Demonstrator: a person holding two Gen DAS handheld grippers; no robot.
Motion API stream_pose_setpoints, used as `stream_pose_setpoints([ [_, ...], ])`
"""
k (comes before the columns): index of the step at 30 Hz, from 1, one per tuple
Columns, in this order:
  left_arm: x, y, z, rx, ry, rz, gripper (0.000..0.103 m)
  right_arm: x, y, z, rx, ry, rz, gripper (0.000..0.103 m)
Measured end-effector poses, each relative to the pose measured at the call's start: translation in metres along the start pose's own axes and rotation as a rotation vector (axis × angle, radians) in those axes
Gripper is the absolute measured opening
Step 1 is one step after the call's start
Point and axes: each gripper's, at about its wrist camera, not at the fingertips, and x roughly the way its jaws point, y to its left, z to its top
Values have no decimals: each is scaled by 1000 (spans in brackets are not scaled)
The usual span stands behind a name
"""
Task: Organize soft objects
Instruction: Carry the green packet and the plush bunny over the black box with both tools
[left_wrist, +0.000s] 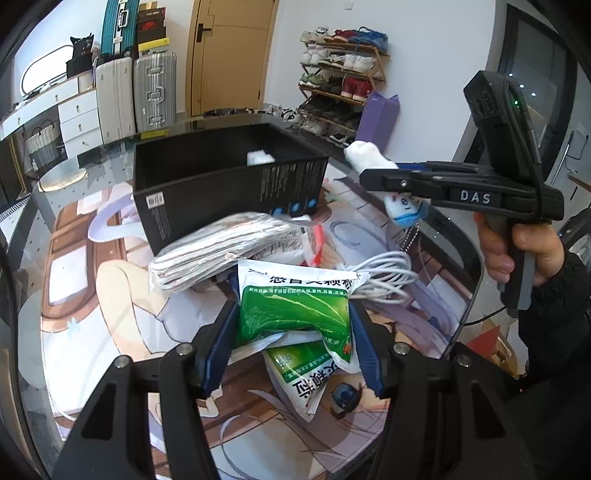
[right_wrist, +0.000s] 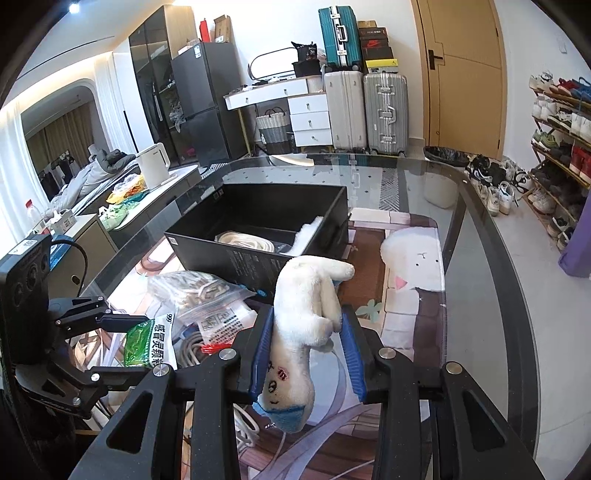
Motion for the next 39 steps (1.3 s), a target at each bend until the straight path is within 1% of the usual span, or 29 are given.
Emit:
stream_pose_setpoints([
  [8, -21, 3, 8, -17, -73, 13, 58, -8, 8, 0, -25, -24, 14, 36],
  [17, -35, 15, 28, -57, -169, 99, 58, -16, 17, 1, -49, -58, 28, 36],
  [23, -39, 27, 43, -89, -223, 145, 58, -17, 25, 10, -66, -80, 45, 36],
  [31, -29, 39, 62, -93, -255, 199, 58, -15, 29, 32, -76, -113, 47, 36],
  [36, -22, 44, 74, -92, -262, 215, 58, -14, 27, 46, -74, -132, 55, 36],
  [39, -17, 48, 80, -100, -264, 213, 58, -12, 25, 55, -69, -141, 62, 36],
])
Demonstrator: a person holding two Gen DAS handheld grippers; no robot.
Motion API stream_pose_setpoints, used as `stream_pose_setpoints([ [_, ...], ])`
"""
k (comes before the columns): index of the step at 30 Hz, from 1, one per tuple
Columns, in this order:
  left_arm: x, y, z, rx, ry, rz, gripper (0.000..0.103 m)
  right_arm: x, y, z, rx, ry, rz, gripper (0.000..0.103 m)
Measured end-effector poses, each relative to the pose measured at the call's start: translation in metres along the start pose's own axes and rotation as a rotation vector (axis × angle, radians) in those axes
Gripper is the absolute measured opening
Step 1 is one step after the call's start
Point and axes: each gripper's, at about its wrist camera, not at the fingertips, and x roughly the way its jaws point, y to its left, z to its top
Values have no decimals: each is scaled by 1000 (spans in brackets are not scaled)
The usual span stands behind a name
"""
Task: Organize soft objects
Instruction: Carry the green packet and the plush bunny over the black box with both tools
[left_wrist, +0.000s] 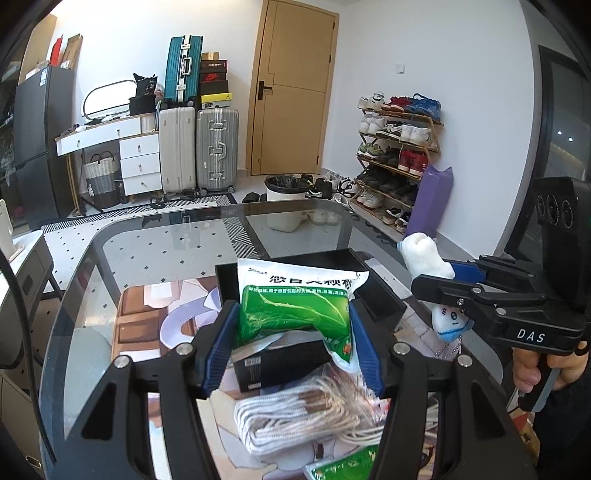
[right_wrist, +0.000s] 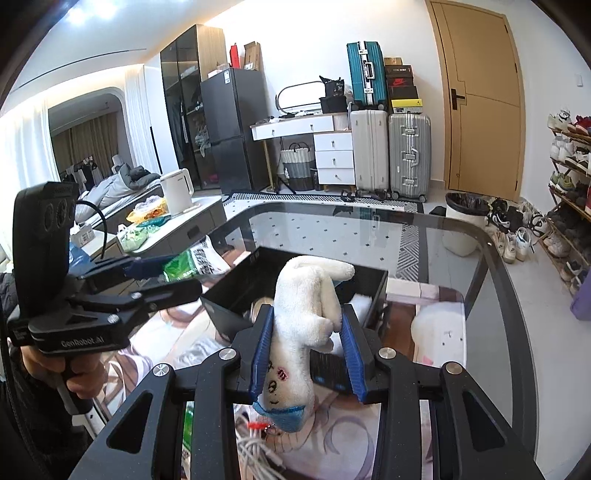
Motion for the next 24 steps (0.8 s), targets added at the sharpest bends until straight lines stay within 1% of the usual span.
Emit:
stream_pose_setpoints([
  [12, 28, 8, 12, -8, 7, 25, 58, 24, -7, 27, 10, -42, 15, 36],
  [18, 41, 12, 14, -18, 12, 18, 58, 39, -14, 41, -3, -37, 1, 36],
  [24, 55, 14, 13, -12, 20, 31, 58, 54, -23, 45, 7, -35, -21, 36],
])
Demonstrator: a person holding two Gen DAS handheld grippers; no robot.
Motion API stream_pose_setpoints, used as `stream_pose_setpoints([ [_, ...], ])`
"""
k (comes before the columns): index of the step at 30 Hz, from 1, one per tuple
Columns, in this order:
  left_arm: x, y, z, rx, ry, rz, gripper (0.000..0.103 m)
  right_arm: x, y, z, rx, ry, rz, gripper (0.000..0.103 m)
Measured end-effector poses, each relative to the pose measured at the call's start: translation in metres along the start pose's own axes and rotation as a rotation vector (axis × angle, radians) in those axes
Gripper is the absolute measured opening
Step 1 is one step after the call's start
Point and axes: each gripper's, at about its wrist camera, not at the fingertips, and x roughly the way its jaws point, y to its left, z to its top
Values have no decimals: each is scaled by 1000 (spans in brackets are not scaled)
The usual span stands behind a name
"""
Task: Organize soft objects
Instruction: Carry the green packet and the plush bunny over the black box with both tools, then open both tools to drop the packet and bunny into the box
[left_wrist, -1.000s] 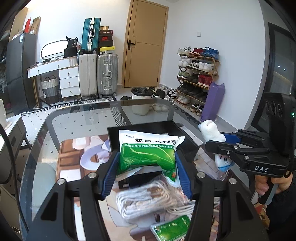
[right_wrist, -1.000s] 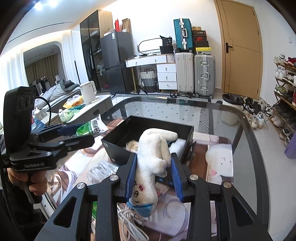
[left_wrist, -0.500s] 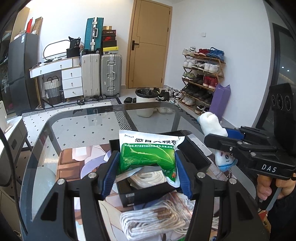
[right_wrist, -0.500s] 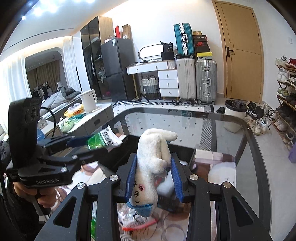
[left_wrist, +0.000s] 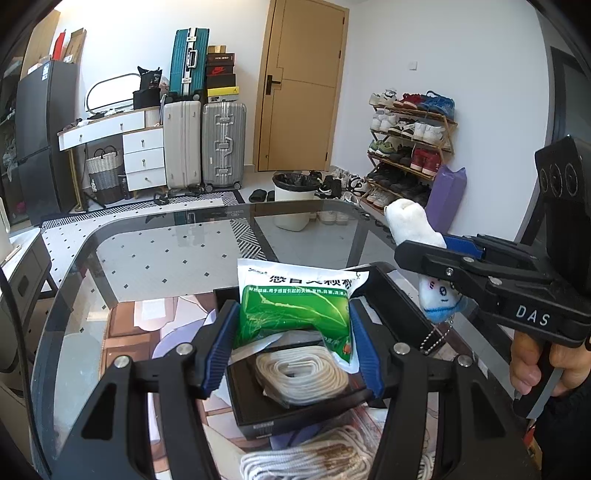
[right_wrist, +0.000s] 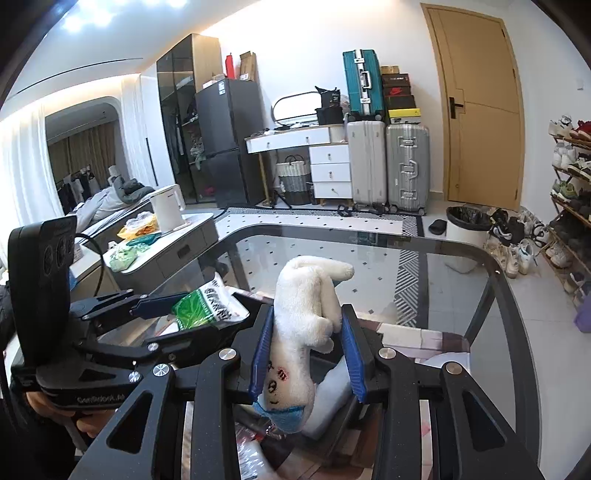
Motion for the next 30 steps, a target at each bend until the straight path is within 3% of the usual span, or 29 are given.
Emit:
stream_pose_setpoints([
  [11, 20, -6, -12, 34, 38, 28, 58, 34, 0, -19, -47, 85, -20, 36],
  [24, 27, -13, -21, 60, 75, 26, 59, 45, -2, -36, -58, 131, -26, 36],
  [30, 27, -16, -21, 64, 95, 6, 67, 42, 2, -39, -83, 128, -19, 42],
])
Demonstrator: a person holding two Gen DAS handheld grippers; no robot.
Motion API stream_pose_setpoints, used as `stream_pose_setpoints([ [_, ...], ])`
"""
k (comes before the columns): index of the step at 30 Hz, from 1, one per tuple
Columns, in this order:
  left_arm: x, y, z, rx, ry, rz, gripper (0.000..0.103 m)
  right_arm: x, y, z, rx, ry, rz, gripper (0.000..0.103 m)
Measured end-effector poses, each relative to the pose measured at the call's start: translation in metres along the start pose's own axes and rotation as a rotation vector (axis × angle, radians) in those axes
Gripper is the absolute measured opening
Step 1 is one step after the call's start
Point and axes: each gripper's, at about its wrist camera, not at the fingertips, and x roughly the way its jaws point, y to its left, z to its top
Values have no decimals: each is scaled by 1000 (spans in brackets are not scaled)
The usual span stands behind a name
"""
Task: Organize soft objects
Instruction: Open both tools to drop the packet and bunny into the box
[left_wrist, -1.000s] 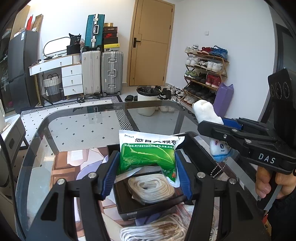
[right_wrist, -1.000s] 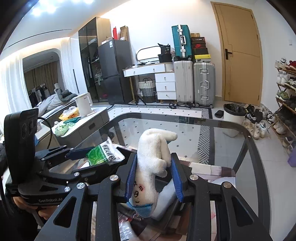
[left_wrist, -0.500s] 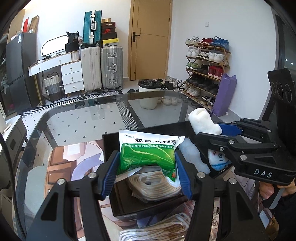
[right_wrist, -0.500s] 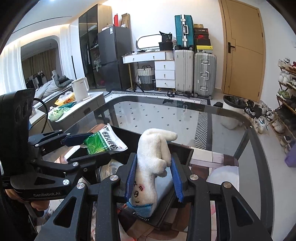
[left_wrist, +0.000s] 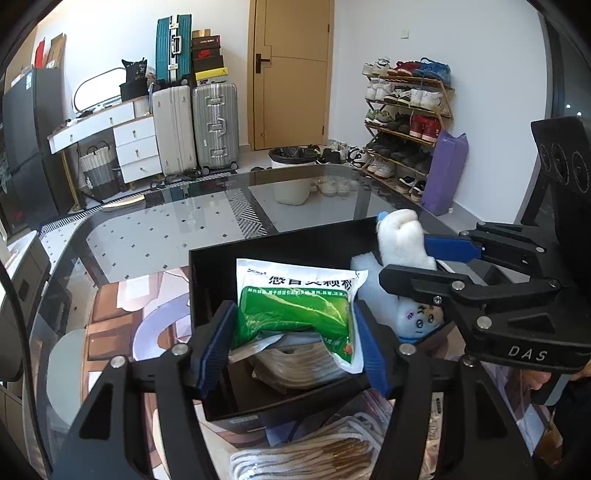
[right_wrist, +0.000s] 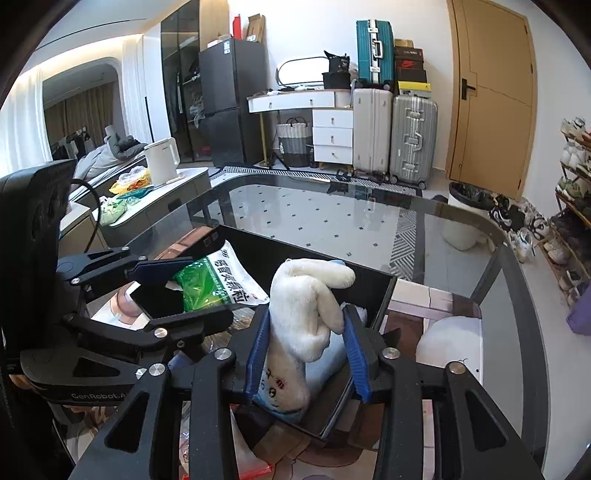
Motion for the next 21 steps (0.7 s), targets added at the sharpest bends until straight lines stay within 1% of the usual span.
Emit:
stream_pose_setpoints([
  [1, -1, 1, 1, -5, 2, -13, 71, -3, 0, 0, 3, -7, 3, 43],
  [3, -7, 2, 1, -10, -4, -23, 74, -9, -2, 1, 3, -15, 3, 44],
  [4, -11, 2, 1, -9, -12, -19, 79, -12, -3, 1, 2, -20, -6, 46],
  [5, -15, 1, 2, -8, -27, -4, 87, -17, -4, 1, 3, -29, -15, 48],
  [6, -18, 0, 2, -7, -35, 3, 91, -21, -5, 0, 8, -36, -18, 53],
  [8, -26, 0, 2, -8, -52, 9, 101, -30, -8, -4, 20, -49, -29, 71],
  [9, -28, 0, 2, -9, -56, 10, 103, -35, -8, -6, 27, -60, -37, 88],
  [10, -32, 1, 2, -11, -64, 16, 103, -40, -9, -8, 37, -73, -50, 96],
  [11, -34, 1, 1, -13, -66, 22, 103, -46, -10, -11, 44, -81, -57, 99],
  [13, -40, 2, -1, -10, -70, 26, 103, -54, -10, -16, 49, -86, -71, 102],
  [19, -57, 0, -13, -11, -75, 33, 103, -71, -8, -33, 71, -75, -108, 102],
  [21, -61, 0, -17, -8, -70, 33, 103, -75, -6, -39, 76, -63, -105, 102],
])
